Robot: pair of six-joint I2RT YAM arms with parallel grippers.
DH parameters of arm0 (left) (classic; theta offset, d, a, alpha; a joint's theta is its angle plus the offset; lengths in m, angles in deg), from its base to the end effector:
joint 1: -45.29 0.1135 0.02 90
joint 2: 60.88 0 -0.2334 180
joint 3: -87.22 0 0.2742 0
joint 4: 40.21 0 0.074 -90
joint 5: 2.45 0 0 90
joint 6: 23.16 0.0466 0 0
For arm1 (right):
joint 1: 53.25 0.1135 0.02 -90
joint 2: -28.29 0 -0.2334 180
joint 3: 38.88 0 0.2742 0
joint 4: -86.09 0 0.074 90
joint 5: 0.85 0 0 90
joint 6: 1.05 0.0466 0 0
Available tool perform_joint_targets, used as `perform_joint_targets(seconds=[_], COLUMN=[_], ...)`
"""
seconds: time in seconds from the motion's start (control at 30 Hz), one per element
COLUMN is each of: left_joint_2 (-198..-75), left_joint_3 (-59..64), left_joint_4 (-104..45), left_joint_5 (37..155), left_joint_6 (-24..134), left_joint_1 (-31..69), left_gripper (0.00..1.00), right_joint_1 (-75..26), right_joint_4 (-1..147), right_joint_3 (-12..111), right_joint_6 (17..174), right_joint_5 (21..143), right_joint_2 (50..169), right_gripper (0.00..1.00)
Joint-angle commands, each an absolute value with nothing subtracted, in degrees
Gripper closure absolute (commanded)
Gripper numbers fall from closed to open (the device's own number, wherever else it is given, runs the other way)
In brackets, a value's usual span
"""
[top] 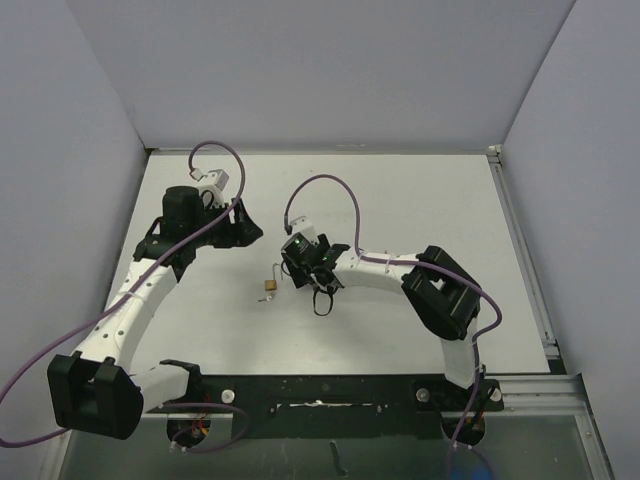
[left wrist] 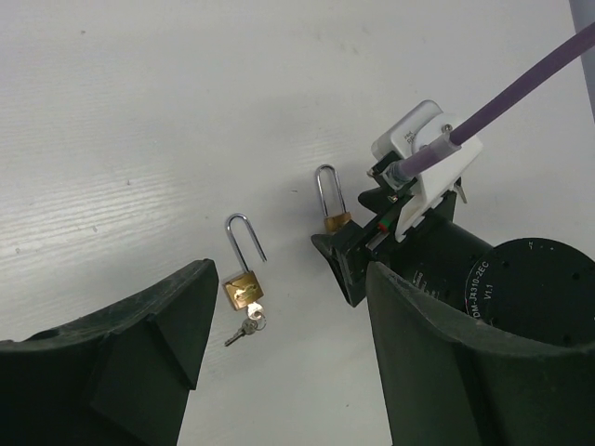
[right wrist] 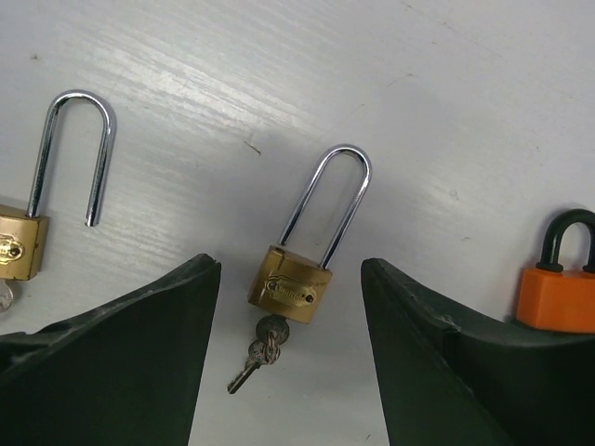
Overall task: Lock with the key
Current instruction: Pick up the lock from the center of the board.
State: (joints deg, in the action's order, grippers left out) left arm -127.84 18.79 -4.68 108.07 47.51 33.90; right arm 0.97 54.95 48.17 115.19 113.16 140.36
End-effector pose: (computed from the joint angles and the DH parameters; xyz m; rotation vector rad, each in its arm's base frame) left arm 0.2911 -0.0753 0.2694 0.0585 2.2045 -0.6919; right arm 0.2616 0.3305 0.1170 -0.4347 2.3947 0.0829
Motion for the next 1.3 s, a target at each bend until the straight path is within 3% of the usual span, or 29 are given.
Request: perform_joint_targets(seconds=[0.0,0.8,0.97,1.13,1.27], left_joint_2=[-126.05,-125.18,-124.54,-124.58,-125.3], left_joint_3=[18.33,19.23,19.42,19.26,17.51], left_joint_4=[-7.63,-7.38,-7.26,-7.53,-7.11], left_joint_5=[109.43,108.43,108.24,107.97,108.1], left_joint_6=[47.0,45.93,45.77,45.37,46.07], left_joint_1=[34.33,35.01,35.1,35.19,35.28], left_gripper=[0.36,0.37,0.36,0.36,0.36], right_joint_1=[0.03,-0.6,-0.31,-0.17,-0.46], right_joint_4=[56.55,52.52,49.53,47.39,47.97], right_joint_3=[49.23,45.74,46.32,44.92,44.68], right_joint_6=[119.2,126.17,126.83,127.74,124.51], right_joint_5=[116.46,110.07,109.89,109.68,110.82], right_joint_2=[138.3,141.04,141.61,141.06,138.69], right_gripper=[0.37,0.47,0.57,0.99,1.0])
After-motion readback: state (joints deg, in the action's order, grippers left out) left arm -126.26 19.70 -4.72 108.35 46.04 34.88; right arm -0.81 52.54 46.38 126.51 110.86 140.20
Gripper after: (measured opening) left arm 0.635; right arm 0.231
